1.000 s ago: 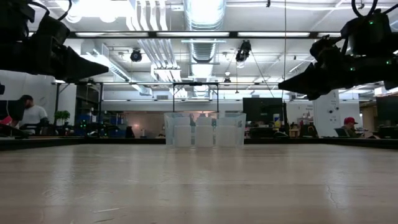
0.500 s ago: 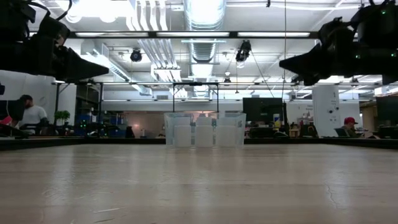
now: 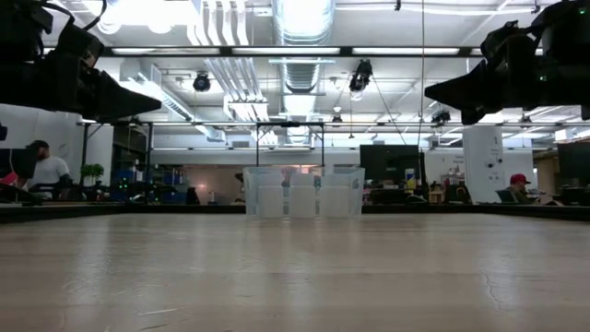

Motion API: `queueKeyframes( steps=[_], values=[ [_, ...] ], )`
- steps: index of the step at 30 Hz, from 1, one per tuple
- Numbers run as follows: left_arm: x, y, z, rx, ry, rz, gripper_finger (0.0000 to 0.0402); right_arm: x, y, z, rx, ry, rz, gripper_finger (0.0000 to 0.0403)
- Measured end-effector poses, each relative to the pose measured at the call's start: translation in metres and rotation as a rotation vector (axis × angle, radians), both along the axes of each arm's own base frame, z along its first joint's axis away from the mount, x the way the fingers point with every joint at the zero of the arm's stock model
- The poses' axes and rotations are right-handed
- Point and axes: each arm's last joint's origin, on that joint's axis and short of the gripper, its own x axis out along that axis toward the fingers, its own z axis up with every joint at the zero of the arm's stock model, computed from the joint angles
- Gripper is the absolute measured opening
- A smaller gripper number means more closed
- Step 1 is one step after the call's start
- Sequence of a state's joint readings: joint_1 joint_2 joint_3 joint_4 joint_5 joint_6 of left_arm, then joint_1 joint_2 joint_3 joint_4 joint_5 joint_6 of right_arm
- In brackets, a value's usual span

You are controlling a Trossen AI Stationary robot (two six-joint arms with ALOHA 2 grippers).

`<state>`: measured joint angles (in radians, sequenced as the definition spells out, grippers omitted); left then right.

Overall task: Pick and place pill bottles into a basket
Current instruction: Return to Home Position

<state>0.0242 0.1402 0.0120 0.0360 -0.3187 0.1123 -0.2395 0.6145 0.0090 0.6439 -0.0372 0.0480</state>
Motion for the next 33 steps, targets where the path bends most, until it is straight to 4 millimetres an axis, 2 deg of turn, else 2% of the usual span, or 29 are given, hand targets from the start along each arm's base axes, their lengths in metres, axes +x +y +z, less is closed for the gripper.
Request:
queueKeyframes(
  steps=[9, 26, 33],
  values=[
    [0.0, 0.0, 0.0, -0.001, 0.0, -0.001, 0.0, -0.009, 0.001, -0.001, 0.012, 0.035, -0.044, 0.0008],
    [0.0, 0.0, 0.0, -0.001, 0.001, -0.001, 0.0, -0.028, 0.005, 0.004, 0.004, -0.017, -0.069, 0.0008],
    [0.0, 0.0, 0.0, -0.001, 0.001, -0.001, 0.0, -0.036, 0.005, 0.0, 0.024, 0.006, -0.116, 0.0008]
  ],
)
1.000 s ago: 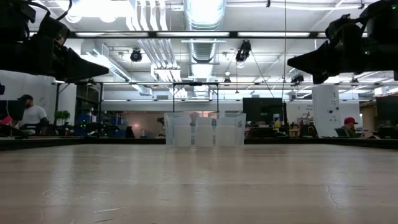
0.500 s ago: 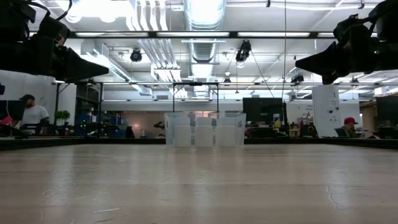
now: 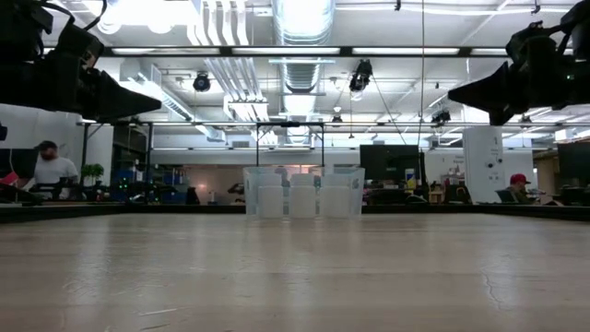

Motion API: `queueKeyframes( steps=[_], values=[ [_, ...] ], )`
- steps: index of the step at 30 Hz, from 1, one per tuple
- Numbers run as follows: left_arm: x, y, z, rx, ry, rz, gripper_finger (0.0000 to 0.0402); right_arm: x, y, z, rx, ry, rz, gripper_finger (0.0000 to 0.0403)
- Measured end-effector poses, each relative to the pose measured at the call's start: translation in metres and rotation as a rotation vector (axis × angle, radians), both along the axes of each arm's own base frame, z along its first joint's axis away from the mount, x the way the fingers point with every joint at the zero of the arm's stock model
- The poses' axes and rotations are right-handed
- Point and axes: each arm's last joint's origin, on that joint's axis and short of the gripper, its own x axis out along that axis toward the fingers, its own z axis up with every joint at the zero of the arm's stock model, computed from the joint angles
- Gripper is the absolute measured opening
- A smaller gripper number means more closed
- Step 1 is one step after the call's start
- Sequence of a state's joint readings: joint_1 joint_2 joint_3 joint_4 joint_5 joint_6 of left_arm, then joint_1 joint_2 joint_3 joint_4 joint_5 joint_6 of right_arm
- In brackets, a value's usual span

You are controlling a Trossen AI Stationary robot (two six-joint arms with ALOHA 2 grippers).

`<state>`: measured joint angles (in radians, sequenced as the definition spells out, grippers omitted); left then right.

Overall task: Pick and place pill bottles into a basket
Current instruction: Return to Home Position

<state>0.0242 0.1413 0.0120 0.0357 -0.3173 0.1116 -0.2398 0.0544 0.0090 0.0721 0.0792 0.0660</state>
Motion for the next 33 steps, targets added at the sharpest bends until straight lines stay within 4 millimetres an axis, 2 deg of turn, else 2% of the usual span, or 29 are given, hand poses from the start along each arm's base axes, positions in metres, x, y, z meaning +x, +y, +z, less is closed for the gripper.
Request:
queueKeyframes(
  steps=[20, 33],
  values=[
    [0.0, 0.0, 0.0, -0.003, -0.003, 0.001, 0.0, -0.003, 0.001, -0.001, 0.026, -0.007, -0.001, 0.0008],
    [0.0, 0.0, 0.001, -0.001, -0.008, 0.001, 0.0, 0.004, -0.001, -0.01, 0.059, 0.104, -0.001, 0.0009]
  ],
)
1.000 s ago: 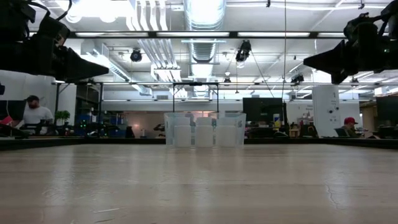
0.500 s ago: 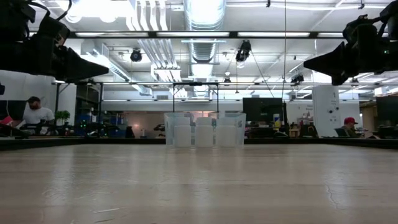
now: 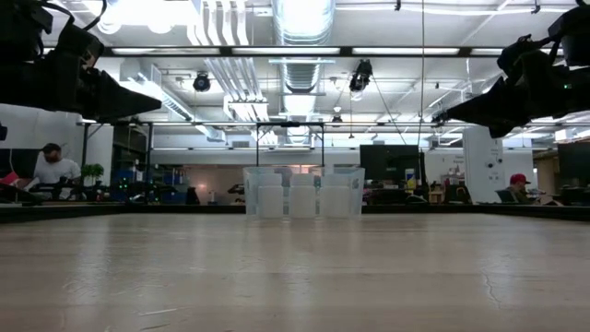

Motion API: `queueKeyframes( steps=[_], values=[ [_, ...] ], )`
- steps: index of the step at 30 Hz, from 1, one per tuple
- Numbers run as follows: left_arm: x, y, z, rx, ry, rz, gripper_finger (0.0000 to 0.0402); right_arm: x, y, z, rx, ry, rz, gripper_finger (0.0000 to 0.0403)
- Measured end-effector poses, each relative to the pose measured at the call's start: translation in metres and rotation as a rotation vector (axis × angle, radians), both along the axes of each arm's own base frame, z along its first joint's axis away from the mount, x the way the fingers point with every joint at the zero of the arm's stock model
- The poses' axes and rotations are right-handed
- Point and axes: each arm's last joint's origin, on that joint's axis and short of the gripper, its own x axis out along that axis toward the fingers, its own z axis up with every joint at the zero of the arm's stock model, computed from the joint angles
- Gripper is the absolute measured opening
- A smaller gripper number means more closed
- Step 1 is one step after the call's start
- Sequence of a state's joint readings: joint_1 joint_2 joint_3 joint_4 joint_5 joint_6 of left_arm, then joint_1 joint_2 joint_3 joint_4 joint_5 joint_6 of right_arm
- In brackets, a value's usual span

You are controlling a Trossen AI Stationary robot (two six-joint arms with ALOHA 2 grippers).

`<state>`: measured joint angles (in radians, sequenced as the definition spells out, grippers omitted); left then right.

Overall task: Pick and place pill bottles into a basket
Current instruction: Return to Home Position

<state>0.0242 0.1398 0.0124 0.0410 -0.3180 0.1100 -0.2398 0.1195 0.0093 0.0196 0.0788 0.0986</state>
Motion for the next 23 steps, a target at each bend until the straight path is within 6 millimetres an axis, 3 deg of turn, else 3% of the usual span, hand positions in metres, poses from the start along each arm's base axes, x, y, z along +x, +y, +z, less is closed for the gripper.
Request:
queueKeyframes(
  steps=[23],
  values=[
    [0.0002, 0.0002, 0.003, 0.024, -0.027, 0.006, 0.0, 0.0004, -0.0002, 0.0, -0.004, 0.002, -0.001, 0.0008]
  ],
)
